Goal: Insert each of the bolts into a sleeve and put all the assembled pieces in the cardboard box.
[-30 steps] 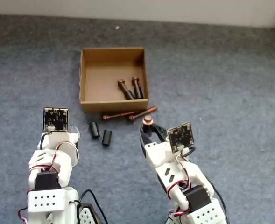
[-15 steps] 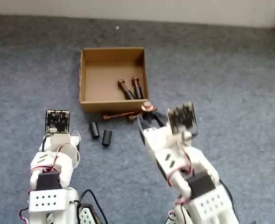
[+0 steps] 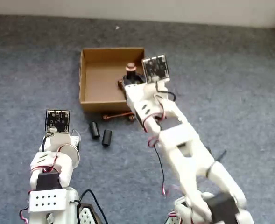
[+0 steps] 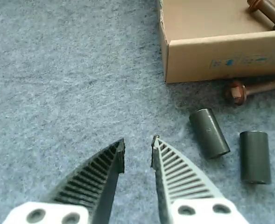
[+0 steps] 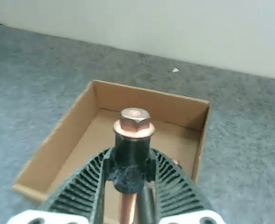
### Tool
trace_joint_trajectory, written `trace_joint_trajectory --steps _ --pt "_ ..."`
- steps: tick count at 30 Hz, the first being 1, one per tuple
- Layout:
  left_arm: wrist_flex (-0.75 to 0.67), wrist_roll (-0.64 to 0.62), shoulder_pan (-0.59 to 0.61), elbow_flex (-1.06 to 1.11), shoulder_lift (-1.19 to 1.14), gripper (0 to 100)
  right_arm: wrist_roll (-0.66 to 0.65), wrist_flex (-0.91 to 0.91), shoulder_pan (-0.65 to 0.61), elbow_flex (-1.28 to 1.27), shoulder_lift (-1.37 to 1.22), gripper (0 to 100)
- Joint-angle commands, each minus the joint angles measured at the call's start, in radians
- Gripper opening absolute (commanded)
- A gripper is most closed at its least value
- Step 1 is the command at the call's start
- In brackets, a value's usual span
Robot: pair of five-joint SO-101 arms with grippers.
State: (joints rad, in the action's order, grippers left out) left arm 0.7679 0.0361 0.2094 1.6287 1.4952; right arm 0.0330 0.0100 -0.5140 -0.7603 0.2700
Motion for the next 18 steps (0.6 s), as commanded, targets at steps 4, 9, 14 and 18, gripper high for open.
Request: trace_joint_trajectory --steps 4,9,14,18 --pt "-0.005 0.015 0.002 0.004 0.005 12 0.0 0.097 0.079 0.222 -0.268 0.8" --pt "-0.005 0.097 0.002 0.004 0.005 11 0.0 0.096 0.094 0.26 -0.38 1.3" --pt "-0.005 0.097 0.002 0.004 0.005 11 -0.054 -0.061 0.09 0.274 -0.38 10.8" --pt "-0.005 0.095 0.002 0.004 0.005 11 -0.054 -0.292 0.088 0.363 -0.335 12.7"
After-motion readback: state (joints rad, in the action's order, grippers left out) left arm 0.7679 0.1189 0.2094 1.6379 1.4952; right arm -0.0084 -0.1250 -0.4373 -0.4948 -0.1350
